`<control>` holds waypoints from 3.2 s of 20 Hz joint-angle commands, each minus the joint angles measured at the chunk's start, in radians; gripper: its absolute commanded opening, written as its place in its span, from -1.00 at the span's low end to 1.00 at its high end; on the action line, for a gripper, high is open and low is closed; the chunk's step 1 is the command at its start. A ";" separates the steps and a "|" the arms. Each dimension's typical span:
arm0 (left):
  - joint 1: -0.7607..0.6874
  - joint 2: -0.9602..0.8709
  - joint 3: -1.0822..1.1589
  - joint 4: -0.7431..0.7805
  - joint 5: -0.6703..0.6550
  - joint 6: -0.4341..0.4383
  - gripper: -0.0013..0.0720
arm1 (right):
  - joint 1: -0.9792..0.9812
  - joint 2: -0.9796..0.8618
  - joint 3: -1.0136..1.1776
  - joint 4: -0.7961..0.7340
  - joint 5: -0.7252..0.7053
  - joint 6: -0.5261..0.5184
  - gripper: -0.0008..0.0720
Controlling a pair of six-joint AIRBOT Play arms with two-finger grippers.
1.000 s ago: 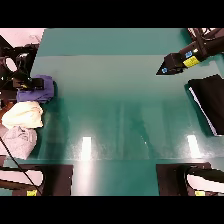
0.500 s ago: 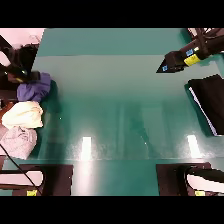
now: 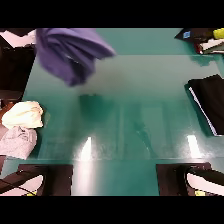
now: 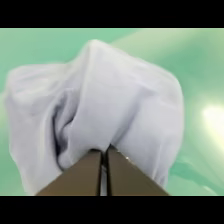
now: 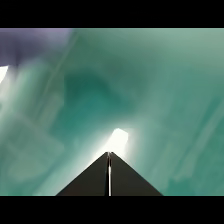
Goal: Fold the shirts.
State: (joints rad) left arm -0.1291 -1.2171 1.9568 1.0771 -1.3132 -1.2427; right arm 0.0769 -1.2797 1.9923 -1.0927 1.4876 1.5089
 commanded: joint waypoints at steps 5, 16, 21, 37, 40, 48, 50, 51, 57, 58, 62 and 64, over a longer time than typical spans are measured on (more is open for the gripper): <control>-0.303 -0.134 0.006 -0.090 -0.029 0.039 -0.88 | -0.103 0.145 -0.116 0.001 -0.089 0.000 -0.92; -0.170 -0.400 0.040 -0.083 -0.203 -0.131 0.68 | -0.116 0.151 -0.119 -0.003 -0.051 0.000 -0.92; -0.022 -0.334 -0.184 -0.082 -0.290 -0.154 0.68 | -0.116 0.151 -0.119 -0.003 -0.050 0.000 -0.92; -0.103 -0.241 -1.086 -0.383 0.339 0.004 0.68 | -0.116 0.151 -0.119 -0.006 -0.044 0.000 -0.92; -0.121 -0.240 -1.081 -0.422 0.377 -0.015 0.29 | -0.116 0.151 -0.119 -0.007 -0.004 0.000 -0.92; -0.120 -0.233 -0.806 -0.259 0.143 -0.015 -0.88 | -0.005 0.193 -0.519 0.002 0.022 0.001 -0.91; -0.120 -0.233 -0.723 -0.246 0.077 -0.014 -0.88 | 0.090 0.189 -0.700 0.002 -0.089 0.000 -0.20; -0.120 -0.233 -0.695 -0.246 0.056 -0.014 -0.88 | 0.137 0.175 -0.783 0.003 -0.161 0.001 0.50; -0.119 -0.232 -0.652 -0.209 0.017 -0.019 -0.88 | 0.304 -0.049 -0.984 0.159 -0.493 0.035 0.55; -0.119 -0.232 -0.652 -0.182 0.011 -0.034 -0.88 | 0.315 -0.088 -0.984 0.179 -0.526 0.035 0.55; -0.120 -0.232 -0.652 -0.114 -0.008 -0.043 -0.88 | 0.340 -0.179 -0.984 0.210 -0.607 0.035 0.20; -0.120 -0.232 -0.652 -0.107 -0.005 -0.043 -0.88 | 0.339 -0.192 -0.983 0.204 -0.617 0.029 -0.47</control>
State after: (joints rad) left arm -0.2489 -1.4498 1.3025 0.9360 -1.3106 -1.2816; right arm 0.4026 -1.4288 1.0172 -0.9104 0.9302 1.5425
